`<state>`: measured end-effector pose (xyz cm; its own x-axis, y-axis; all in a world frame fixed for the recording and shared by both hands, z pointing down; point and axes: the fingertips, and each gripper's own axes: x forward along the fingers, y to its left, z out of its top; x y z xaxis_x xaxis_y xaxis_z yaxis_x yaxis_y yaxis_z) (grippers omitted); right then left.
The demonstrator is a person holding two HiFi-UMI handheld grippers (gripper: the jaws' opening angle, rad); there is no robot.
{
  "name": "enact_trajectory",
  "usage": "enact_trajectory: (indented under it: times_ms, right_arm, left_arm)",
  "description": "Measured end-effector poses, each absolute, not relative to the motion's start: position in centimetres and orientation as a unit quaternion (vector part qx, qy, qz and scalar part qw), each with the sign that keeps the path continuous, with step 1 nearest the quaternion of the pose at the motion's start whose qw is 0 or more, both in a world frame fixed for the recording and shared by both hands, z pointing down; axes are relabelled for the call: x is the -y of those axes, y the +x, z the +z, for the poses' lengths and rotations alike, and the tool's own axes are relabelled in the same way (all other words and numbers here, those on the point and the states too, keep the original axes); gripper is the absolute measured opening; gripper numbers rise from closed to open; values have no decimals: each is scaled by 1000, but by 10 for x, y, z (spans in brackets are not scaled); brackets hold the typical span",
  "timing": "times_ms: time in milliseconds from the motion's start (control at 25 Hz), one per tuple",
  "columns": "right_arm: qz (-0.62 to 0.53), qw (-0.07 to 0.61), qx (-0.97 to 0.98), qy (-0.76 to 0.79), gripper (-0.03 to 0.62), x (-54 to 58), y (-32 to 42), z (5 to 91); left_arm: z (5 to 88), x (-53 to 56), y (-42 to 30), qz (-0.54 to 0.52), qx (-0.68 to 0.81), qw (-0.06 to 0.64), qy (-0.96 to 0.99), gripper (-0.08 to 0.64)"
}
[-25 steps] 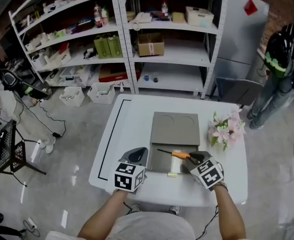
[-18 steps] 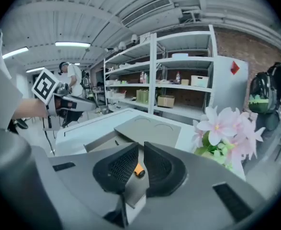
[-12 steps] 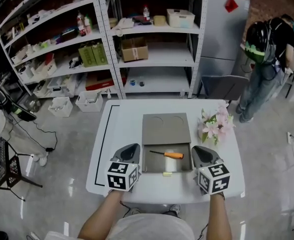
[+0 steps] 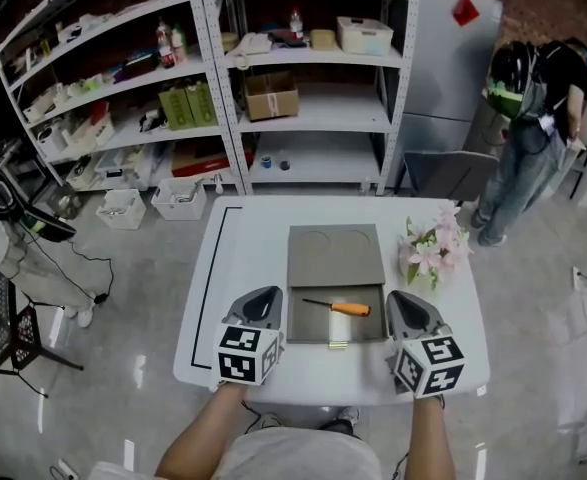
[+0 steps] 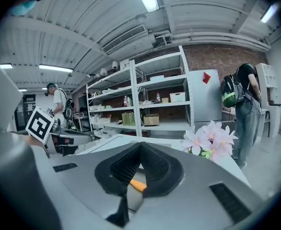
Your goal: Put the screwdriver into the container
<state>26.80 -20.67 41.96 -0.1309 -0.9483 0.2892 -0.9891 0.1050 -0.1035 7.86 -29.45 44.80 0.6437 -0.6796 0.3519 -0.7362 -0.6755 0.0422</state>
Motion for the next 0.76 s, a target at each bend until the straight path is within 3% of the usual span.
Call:
enact_trajectory:
  times_ms: [760]
  right_arm:
    - [138,103,748,641,3,214,259,435]
  left_arm:
    - [456,297,70,156,400,108,897,5]
